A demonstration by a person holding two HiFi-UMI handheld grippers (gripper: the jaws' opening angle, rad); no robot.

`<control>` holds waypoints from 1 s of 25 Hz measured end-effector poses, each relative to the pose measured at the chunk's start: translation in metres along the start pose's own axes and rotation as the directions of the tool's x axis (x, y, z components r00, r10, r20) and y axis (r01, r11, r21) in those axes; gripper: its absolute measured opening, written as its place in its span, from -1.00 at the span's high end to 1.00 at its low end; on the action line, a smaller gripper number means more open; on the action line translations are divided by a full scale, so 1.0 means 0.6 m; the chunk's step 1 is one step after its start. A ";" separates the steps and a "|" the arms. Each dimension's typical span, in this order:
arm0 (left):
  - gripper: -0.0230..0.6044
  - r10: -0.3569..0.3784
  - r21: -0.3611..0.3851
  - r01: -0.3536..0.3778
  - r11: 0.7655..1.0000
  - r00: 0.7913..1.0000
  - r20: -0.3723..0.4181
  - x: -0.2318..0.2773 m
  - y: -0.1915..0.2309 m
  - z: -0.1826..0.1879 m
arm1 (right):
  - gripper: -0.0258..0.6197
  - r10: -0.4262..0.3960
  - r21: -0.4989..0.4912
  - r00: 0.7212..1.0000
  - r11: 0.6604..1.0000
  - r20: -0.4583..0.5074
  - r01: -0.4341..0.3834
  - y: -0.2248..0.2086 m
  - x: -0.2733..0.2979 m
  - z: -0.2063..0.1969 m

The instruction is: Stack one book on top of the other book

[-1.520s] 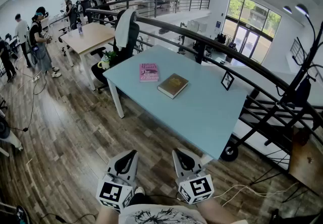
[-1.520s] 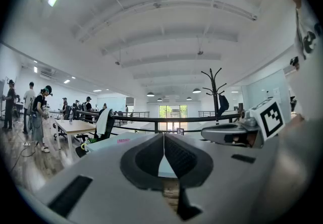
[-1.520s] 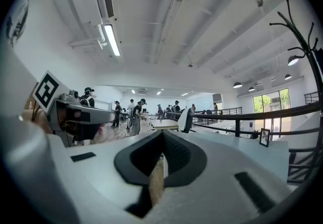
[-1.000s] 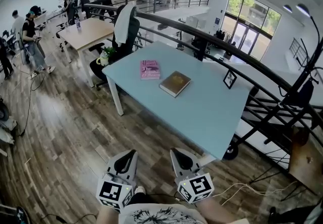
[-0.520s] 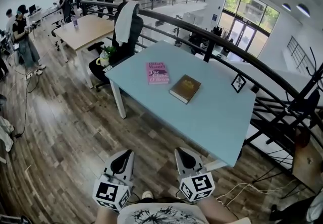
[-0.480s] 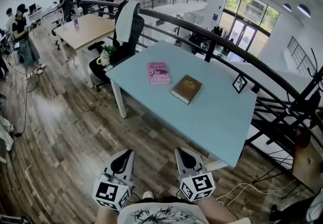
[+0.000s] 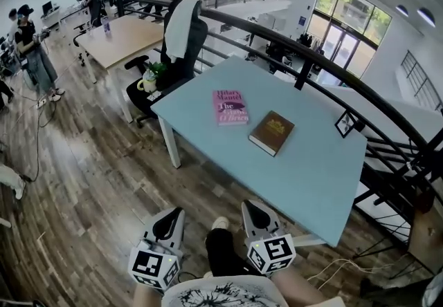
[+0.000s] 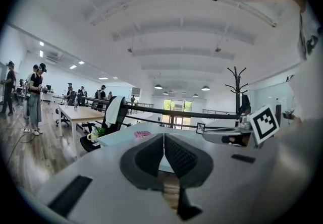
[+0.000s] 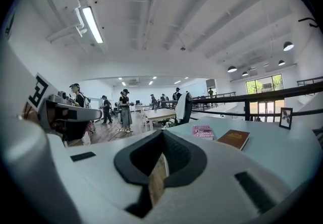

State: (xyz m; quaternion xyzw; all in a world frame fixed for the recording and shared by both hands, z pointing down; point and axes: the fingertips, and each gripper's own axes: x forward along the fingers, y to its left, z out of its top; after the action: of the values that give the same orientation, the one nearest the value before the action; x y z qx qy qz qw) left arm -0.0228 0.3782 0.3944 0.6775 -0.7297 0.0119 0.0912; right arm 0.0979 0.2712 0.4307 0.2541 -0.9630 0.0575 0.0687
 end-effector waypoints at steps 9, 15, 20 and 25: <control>0.89 -0.004 0.041 0.005 0.999 1.000 -0.029 0.233 0.124 0.014 | 0.94 -0.027 0.026 1.000 0.999 -0.009 0.027 -0.134 0.230 0.032; 0.89 -0.013 0.022 0.013 1.000 1.000 -0.003 0.405 0.209 0.075 | 0.94 -0.078 0.031 0.997 0.997 0.029 0.077 -0.258 0.371 0.092; 0.89 -0.018 0.009 0.018 1.000 1.000 -0.021 0.509 0.252 0.081 | 0.94 -0.117 0.070 0.993 0.991 -0.004 0.117 -0.334 0.463 0.094; 0.89 -0.020 0.024 0.022 0.999 0.998 -0.065 0.597 0.282 0.085 | 0.94 -0.131 0.084 0.990 0.987 -0.048 0.135 -0.382 0.525 0.075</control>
State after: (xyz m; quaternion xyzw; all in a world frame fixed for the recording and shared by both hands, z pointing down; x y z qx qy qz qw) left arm -0.2200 0.0312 0.4160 0.6854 -0.7190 0.0420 0.1067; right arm -0.0642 -0.0849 0.4546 0.3193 -0.9388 0.0999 0.0818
